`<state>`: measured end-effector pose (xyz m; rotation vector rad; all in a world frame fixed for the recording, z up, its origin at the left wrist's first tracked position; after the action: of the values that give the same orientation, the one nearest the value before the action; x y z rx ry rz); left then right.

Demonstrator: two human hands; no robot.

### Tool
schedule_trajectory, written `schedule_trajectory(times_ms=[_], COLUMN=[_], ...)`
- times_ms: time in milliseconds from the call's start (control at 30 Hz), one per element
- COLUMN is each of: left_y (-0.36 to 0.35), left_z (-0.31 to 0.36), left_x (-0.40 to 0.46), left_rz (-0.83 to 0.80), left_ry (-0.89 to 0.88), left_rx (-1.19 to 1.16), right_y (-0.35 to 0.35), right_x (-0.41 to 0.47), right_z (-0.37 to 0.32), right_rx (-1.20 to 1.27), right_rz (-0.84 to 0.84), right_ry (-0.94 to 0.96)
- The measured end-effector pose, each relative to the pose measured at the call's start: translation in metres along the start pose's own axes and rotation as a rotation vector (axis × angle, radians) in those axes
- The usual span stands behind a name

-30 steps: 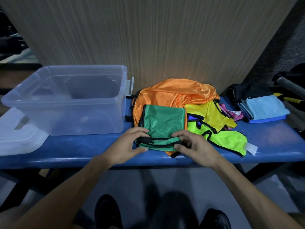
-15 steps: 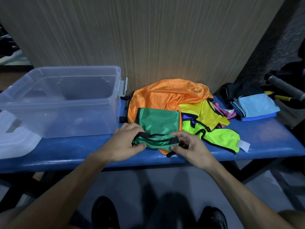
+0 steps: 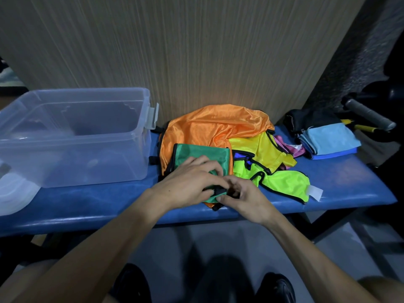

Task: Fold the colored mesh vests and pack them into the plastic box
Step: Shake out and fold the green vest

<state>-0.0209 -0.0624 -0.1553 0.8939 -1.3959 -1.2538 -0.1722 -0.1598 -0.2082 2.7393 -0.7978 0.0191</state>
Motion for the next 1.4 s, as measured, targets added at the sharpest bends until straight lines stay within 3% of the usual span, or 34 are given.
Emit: schedule_trajectory(times_ms=[233, 433, 567, 633, 767, 833, 967, 1033, 1133, 1300, 1400], left_y=[-0.004, -0.016, -0.021, -0.019, -0.005, 0.002, 0.006, 0.003, 0.001, -0.006, -0.011], left_z=[-0.004, -0.01, -0.009, -0.006, 0.004, 0.002, -0.01, -0.021, -0.036, -0.026, -0.024], left_x=[0.009, 0.004, 0.001, 0.0, 0.001, 0.005, 0.021, 0.027, 0.031, 0.042, 0.047], left_rz=[0.071, 0.184, 0.213, 0.163, 0.044, 0.088, 0.088, 0.048, 0.03, -0.062, -0.127], left_ry=[-0.024, 0.304, 0.482, 0.409, 0.074, 0.057, 0.41, 0.555, 0.636, 0.517, 0.514], left_rx=[-0.012, -0.54, -0.646, -0.526, -0.135, -0.167, -0.715, -0.807, -0.614, -0.246, -0.237], right_y=[0.0, -0.002, -0.008, -0.009, -0.009, -0.01, -0.008, -0.008, -0.009, -0.015, -0.02], right_x=[0.002, 0.001, 0.0, -0.001, -0.002, -0.002, -0.004, -0.007, -0.009, -0.013, -0.016], right_z=[0.002, 0.007, 0.009, 0.011, 0.01, 0.011, 0.012, 0.012, 0.009, 0.009, 0.014], right_rx=[-0.018, -0.015, 0.021, 0.02, 0.032, 0.036, -0.063, -0.094, -0.113, -0.063, -0.062], right_rz=[0.007, 0.04, 0.077, 0.083, 0.092, 0.093, 0.104, 0.114, 0.143, 0.178, 0.278], right_ry=[0.003, -0.007, 0.016, 0.029, 0.058, 0.065, 0.05, 0.054, 0.047, 0.055, 0.042])
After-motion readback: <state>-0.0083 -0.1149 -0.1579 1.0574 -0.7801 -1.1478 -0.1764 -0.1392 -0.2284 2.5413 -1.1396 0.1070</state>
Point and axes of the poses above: each hand's wrist, its own x-axis towards the middle knuckle, its own y-axis out of the back of the hand, z = x × y, the point moved 3 cm from there along x, towards the middle knuckle, and after that the axes turned 5 degrees about x, right-handed, at the moved point
